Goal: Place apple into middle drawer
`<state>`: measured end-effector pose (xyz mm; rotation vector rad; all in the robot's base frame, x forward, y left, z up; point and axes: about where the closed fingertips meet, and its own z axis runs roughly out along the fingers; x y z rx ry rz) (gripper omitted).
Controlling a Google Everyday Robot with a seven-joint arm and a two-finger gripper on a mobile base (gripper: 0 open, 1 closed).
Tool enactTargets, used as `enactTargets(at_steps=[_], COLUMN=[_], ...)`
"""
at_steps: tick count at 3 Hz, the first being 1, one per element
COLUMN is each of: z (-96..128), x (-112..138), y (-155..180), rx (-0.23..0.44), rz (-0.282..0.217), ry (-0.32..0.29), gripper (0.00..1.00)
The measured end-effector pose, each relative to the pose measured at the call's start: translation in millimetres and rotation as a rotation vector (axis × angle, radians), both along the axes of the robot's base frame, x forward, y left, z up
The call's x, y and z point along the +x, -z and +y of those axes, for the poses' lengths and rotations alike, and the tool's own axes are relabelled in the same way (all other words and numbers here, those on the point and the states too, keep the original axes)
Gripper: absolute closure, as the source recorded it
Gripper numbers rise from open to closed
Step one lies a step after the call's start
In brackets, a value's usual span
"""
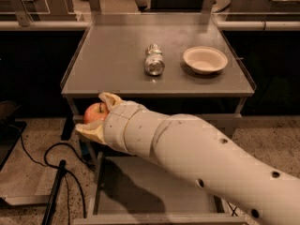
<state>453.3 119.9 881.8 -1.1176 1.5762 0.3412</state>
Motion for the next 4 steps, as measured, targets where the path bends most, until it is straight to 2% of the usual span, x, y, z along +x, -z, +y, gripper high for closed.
enactTargets(at_steps=[1, 2, 3, 4], z=[-19, -58, -85, -85], x=[-5, -10, -13, -13], y=[30, 76, 112, 112], rx=[0.01, 0.026, 0.06, 0.06], rz=[0.029, 0.069, 0.101, 0.101], ry=[0.064, 0.154, 0.21, 0.21], gripper=[1.0, 1.0, 1.0, 1.0])
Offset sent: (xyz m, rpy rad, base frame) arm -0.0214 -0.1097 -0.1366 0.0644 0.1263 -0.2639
